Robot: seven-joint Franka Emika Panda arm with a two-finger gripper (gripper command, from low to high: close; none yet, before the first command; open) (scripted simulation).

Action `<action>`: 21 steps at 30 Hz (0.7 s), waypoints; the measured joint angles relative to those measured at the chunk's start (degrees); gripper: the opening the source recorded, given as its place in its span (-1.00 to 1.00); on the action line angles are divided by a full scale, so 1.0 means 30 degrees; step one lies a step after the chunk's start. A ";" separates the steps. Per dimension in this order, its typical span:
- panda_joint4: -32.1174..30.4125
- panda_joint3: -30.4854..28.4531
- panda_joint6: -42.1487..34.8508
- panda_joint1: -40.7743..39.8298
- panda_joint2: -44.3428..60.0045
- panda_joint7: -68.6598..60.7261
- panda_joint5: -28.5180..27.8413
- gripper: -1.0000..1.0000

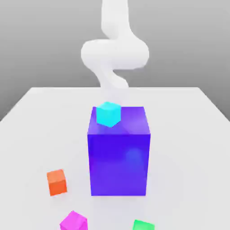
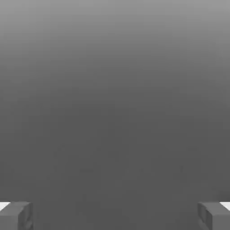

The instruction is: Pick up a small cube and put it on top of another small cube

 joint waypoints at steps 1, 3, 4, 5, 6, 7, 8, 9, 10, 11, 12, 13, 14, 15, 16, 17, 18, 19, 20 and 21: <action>-0.0011 -0.0501 0.0153 0.0443 0.0681 -0.0852 0.0289 0.00; -0.0031 -0.1507 0.0437 0.1339 0.1967 -0.2445 0.0809 0.00; -0.0038 -0.2017 0.0567 0.1792 0.2594 -0.3224 0.1056 0.00; -0.0045 -0.2458 0.0699 0.2158 0.3225 -0.4063 0.1387 0.00; -0.0053 -0.2863 0.0831 0.2480 0.3859 -0.4919 0.1746 0.00; -0.0060 -0.3275 0.0961 0.2810 0.4491 -0.5770 0.2100 0.00; -0.0067 -0.3670 0.1090 0.3122 0.5126 -0.6628 0.2466 0.00; -0.0074 -0.4052 0.1218 0.3420 0.5763 -0.7490 0.2838 0.00; -0.0083 -0.4427 0.1353 0.3712 0.6401 -0.8348 0.3212 0.00; -0.0087 -0.4761 0.1471 0.3961 0.7045 -0.9228 0.3606 0.00; -0.0087 -0.5028 0.1578 0.4141 0.7697 -1.0116 0.4016 0.00; -0.0092 -0.5301 0.1699 0.4331 0.8347 -1.1003 0.4423 0.00; -0.0095 -0.5540 0.1817 0.4489 0.8998 -1.1887 0.4828 0.00; -0.0099 -0.5752 0.1934 0.4622 0.9648 -1.2765 0.5223 0.00; -0.0102 -0.5917 0.2051 0.4710 1.0298 -1.3636 0.5610 0.00; -0.0107 -0.6038 0.2170 0.4757 1.0944 -1.4495 0.5981 0.00; -0.0112 -0.6128 0.2294 0.4777 1.1585 -1.5339 0.6329 0.00; -0.0120 -0.6206 0.2425 0.4794 1.2216 -1.6161 0.6646 0.00; -0.0129 -0.6243 0.2563 0.4763 1.2838 -1.6961 0.6932 0.00; -0.0142 -0.6275 0.2712 0.4734 1.3448 -1.7735 0.7180 0.00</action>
